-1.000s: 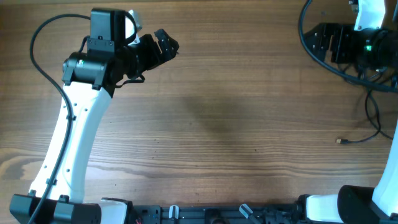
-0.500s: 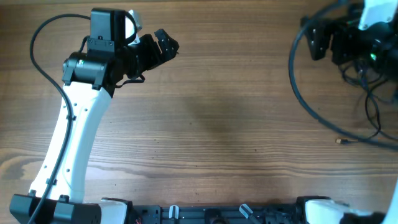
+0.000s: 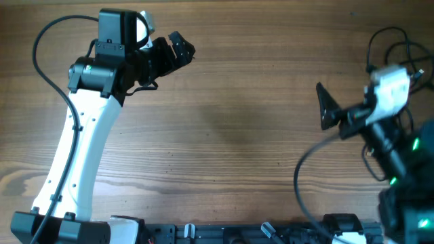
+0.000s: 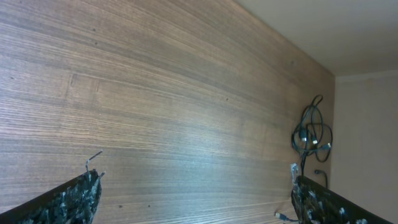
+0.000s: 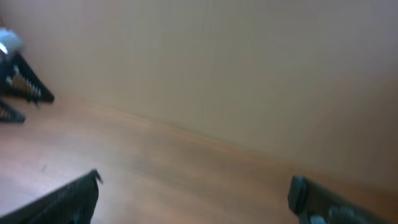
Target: Untangle cables
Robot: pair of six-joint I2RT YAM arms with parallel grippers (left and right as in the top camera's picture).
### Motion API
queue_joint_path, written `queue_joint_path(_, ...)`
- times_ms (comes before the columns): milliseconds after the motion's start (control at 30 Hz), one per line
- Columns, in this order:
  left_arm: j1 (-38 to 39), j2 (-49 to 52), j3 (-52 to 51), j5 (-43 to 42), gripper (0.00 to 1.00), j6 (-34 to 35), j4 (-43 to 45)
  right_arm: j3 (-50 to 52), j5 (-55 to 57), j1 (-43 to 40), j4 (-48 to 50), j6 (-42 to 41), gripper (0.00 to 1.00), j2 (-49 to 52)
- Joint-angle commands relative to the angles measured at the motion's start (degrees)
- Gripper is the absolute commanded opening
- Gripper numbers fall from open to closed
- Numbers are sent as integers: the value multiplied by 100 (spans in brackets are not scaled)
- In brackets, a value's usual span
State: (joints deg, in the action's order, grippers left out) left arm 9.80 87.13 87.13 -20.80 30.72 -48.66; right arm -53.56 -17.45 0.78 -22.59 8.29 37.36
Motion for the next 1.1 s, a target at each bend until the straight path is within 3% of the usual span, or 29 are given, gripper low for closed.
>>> queue_joint_path(0,11,4,-15,57,100,-46,13,1355,101,133,866,175,100,-916)
queue_joint_path(233,11,4,-15,57,100,-46,13,2765,98,485,1322,990,100,-2135)
queue_joint_path(533,11,4,-15,57,100,-46,13,4599,7,586,3152,435,100,-3340)
queue_joint_path(800,11,4,-15,55,100,-46,13,5298,11,586,3241,118,100,-3718)
queue_joint_path(933,11,4,-15,55,100,-46,13,5327,9,586,2468,52,100,-3718)
queue_joint_path(1067,11,4,-15,55,100,-46,13,5327,11,575,2400,-103,100,-3718)
